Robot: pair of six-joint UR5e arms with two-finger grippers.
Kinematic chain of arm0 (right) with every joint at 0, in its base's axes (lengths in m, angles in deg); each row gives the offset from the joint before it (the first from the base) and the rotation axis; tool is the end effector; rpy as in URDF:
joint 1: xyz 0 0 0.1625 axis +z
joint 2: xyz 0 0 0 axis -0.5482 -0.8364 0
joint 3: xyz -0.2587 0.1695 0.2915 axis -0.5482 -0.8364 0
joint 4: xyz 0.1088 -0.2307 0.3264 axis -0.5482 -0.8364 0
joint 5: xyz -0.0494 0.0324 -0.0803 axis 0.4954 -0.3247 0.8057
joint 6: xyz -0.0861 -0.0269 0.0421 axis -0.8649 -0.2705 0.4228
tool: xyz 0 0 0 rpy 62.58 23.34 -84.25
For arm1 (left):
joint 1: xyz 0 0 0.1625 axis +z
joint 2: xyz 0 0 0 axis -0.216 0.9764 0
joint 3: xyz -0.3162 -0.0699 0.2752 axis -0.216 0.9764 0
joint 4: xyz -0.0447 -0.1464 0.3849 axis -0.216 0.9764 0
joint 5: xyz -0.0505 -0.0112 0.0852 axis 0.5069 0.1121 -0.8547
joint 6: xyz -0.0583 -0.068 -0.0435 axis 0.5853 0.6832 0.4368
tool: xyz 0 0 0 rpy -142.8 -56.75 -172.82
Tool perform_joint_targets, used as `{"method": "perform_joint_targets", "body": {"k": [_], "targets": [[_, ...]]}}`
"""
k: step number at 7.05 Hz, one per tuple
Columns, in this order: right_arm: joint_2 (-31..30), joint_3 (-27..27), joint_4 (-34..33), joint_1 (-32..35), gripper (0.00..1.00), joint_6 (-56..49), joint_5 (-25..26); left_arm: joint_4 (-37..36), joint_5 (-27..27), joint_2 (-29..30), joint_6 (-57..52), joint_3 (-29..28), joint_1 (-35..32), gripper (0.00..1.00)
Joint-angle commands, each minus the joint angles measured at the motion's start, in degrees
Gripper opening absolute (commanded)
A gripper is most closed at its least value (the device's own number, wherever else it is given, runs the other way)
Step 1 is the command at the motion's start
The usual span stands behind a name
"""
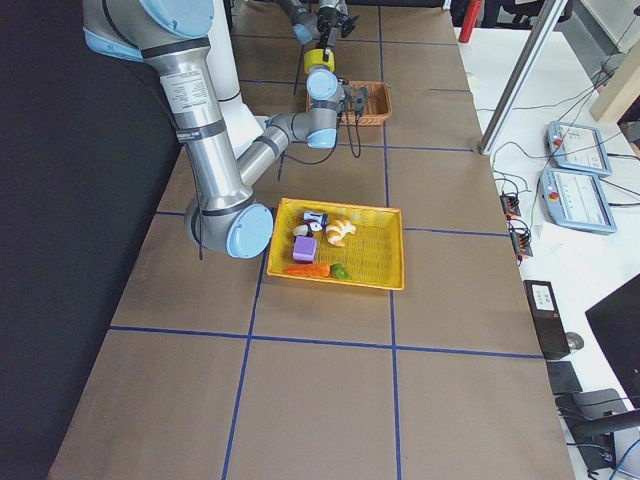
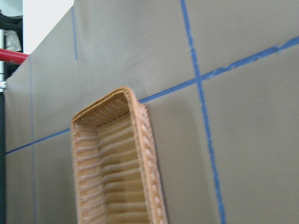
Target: Move tape to another basket
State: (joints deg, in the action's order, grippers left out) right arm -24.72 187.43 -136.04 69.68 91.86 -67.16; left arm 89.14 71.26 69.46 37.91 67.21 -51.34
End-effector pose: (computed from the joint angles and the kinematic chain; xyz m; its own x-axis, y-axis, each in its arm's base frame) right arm -0.4030 -0.4155 0.2267 0.1212 0.1531 0.9807 -0.2489 0.9612 -0.1193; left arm 0.3550 -0.3775 0.2180 -0.1732 -0.4289 -0.8866 -0.0930 0.9033 -0.4189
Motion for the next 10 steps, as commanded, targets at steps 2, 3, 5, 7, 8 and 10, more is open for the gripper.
{"method": "perform_joint_targets", "body": {"k": [2, 3, 5, 7, 8, 10], "targets": [[-0.35, 0.44, -24.03, 6.44, 1.0, -10.79, 2.02, -27.71, 2.25, 1.1, -19.45, 1.69, -1.74, 0.0], [-0.1, 0.44, -30.1, 7.5, 1.0, -18.04, 3.7, -35.97, 1.64, 1.8, -26.92, 1.78, -1.74, 0.0], [0.08, 0.53, -40.13, 11.87, 1.0, -34.73, 3.02, -51.37, -3.78, 5.38, -39.77, 1.0, -1.39, 0.0], [-1.58, 1.4, -43.51, 15.84, 1.0, -47.69, 1.62, -56.8, -9.41, 7.07, -48.41, -2.32, 0.26, 0.0], [-3.07, 1.41, -43.52, 19.25, 1.0, -51.56, -3.18, -56.54, -12.14, 8.82, -48.7, -6.09, 2.02, 0.0], [-5.79, 1.41, -43.43, 23.32, 1.0, -58.53, -5.77, -56.89, -13.39, 8.58, -48.79, -6.57, 4.14, 0.0]]}}
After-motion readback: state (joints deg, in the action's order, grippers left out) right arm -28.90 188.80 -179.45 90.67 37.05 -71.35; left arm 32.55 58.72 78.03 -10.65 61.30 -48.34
